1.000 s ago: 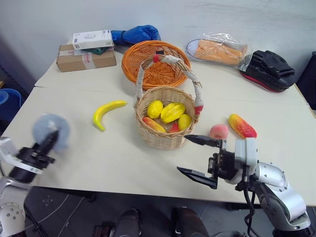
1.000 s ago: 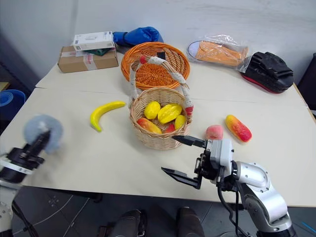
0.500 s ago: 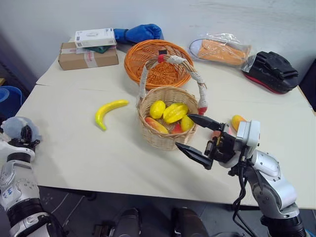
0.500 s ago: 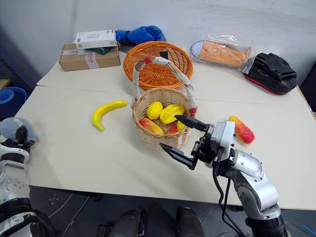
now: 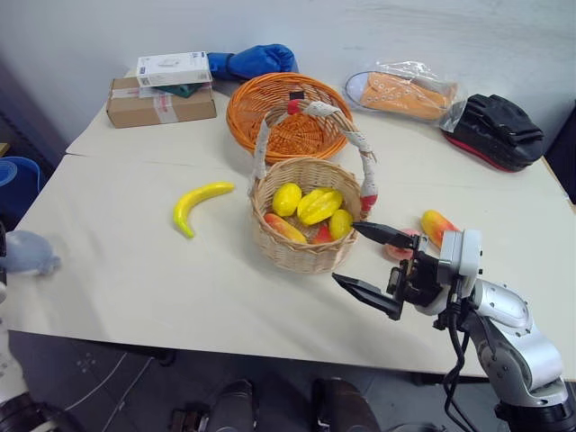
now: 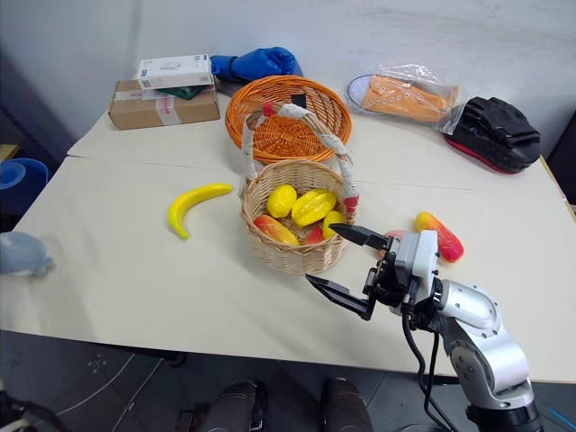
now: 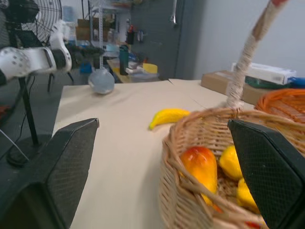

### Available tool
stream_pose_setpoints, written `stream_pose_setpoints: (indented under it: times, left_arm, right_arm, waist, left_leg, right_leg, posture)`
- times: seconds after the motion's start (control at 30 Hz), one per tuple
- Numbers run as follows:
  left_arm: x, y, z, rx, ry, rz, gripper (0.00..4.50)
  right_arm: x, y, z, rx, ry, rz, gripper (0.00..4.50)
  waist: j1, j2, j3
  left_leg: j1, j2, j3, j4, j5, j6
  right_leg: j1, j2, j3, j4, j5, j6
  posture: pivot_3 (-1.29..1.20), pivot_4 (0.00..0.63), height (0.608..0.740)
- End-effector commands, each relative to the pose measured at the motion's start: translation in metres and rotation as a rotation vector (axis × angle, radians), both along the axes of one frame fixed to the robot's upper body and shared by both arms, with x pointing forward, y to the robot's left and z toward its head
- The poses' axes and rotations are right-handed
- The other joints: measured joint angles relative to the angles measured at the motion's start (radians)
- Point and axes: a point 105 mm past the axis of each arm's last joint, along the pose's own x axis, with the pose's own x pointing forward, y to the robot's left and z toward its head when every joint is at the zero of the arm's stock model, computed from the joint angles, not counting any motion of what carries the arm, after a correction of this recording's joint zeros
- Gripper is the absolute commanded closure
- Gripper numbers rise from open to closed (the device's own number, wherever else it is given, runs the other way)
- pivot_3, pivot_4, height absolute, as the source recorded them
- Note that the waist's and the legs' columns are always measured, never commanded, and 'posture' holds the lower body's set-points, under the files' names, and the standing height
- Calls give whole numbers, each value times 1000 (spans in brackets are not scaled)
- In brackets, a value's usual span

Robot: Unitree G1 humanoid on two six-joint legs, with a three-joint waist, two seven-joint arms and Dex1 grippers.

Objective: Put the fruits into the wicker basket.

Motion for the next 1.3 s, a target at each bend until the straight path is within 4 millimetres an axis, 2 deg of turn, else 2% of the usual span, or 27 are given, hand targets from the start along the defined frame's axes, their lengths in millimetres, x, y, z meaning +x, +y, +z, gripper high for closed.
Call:
stream_pose_setpoints:
  times: [0.03, 0.07, 0.13, 0.27, 0.5, 0.57, 0.67, 0.7, 0.8, 0.87, 1.0, 1.1, 1.13, 1.2, 1.23, 1.3]
  left_arm:
    - [13, -30, 50, 204, -46, -236, 13]
    - [25, -45, 53, 261, -1, -341, 13]
    - [44, -69, 43, 344, 134, -527, 13]
    - [85, -99, 10, 405, 356, -764, 13]
    - [147, -126, -16, 394, 519, -847, 13]
    - [156, -133, -22, 376, 555, -869, 13]
    - [164, -148, -31, 335, 579, -924, 13]
    - [166, -151, -36, 334, 594, -935, 13]
    - [169, -160, -45, 326, 618, -957, 613]
    - [170, -163, -48, 334, 622, -961, 1231]
    - [168, -169, -45, 355, 595, -1005, 2431]
    - [160, -165, -35, 357, 531, -1035, 3430]
    - [152, -165, -23, 374, 462, -1082, 3573]
    - [127, -167, 16, 462, 272, -1222, 3576]
    - [116, -170, 29, 486, 212, -1271, 3576]
    - [103, -176, 46, 483, 183, -1346, 3576]
  right_arm:
    - [-2, -7, 7, -1, -46, -10, 0]
    - [-1, -8, 7, 1, -46, -17, 0]
    - [1, -9, 7, 3, -51, -22, 0]
    - [2, -8, 6, -4, -65, -16, 0]
    - [3, -6, 8, -19, -102, -35, 0]
    - [2, -6, 8, -25, -107, -47, 0]
    - [0, -6, 7, -20, -109, -75, 0]
    - [-1, -6, 7, -18, -112, -82, 0]
    - [-4, -2, 10, 3, -118, -86, 0]
    - [-4, 0, 12, 13, -123, -86, 0]
    - [9, -5, 37, 166, -123, -205, 0]
    - [7, -2, 38, 139, -137, -201, 0]
    - [7, -3, 35, 121, -133, -202, 0]
    - [5, -8, 30, 90, -126, -218, 0]
    - [5, -10, 29, 82, -125, -225, 0]
    - [5, -16, 28, 76, -115, -243, 0]
  waist:
    - [3, 0, 0]
    - [7, 0, 0]
    - [11, 2, 1]
    - [10, 10, 3]
    - [5, 7, 3]
    - [3, 7, 3]
    - [3, 7, 3]
    - [2, 6, 3]
    - [2, 5, 4]
    - [4, 5, 4]
    - [4, 5, 4]
    - [3, 5, 4]
    - [1, 5, 4]
    - [-1, 5, 4]
    - [-3, 4, 4]
    - [0, 4, 4]
  left_leg:
    - [0, 0, -1, 0, 0, -3]
    - [0, 1, -2, 0, 0, -3]
    - [0, 1, -3, 0, 1, -4]
    - [0, -1, -1, -3, 1, -2]
    - [-10, -1, 9, 0, 4, 0]
    - [-18, 0, 17, 7, 7, -3]
    - [-18, 2, 23, 13, 4, 0]
    - [-18, 2, 24, 15, 2, 1]
    - [-18, 2, 24, 19, 1, 4]
    - [-17, 4, 24, 20, 0, 6]
    - [-16, 4, 23, 20, -1, 7]
    - [-17, 3, 22, 20, 0, 7]
    - [-17, 3, 22, 19, 0, 7]
    - [-17, 4, 23, 19, -1, 7]
    - [-17, 5, 25, 19, -1, 7]
    - [-18, 5, 25, 19, -1, 7]
  right_leg:
    - [0, 0, -1, 1, 0, -1]
    - [0, 1, -2, 0, 0, -3]
    - [0, 0, -3, 0, 1, -5]
    - [0, -2, -1, -2, 1, -6]
    - [-14, 10, -13, 7, 2, -5]
    - [-20, 13, -14, 8, 3, -2]
    - [-19, 13, -14, 8, 4, 0]
    - [-19, 13, -14, 8, 4, 0]
    - [-19, 12, -12, 8, 7, 4]
    - [-19, 9, -11, 6, 7, 4]
    - [-19, 7, -10, 8, 8, 5]
    - [-20, 6, -9, 8, 8, 5]
    - [-20, 6, -9, 9, 8, 5]
    - [-21, 6, -8, 9, 8, 5]
    - [-21, 6, -8, 9, 8, 5]
    - [-22, 6, -10, 7, 8, 5]
  posture:
    - [0, 150, 740]
    - [0, 150, 740]
    - [0, 150, 740]
    - [0, 150, 740]
    - [0, 150, 740]
    - [0, 150, 740]
    - [0, 150, 740]
    - [0, 150, 740]
    - [0, 150, 740]
    - [0, 150, 740]
    - [0, 150, 740]
    - [0, 150, 740]
    - [0, 150, 740]
    - [0, 150, 740]
    - [0, 150, 740]
    - [0, 150, 740]
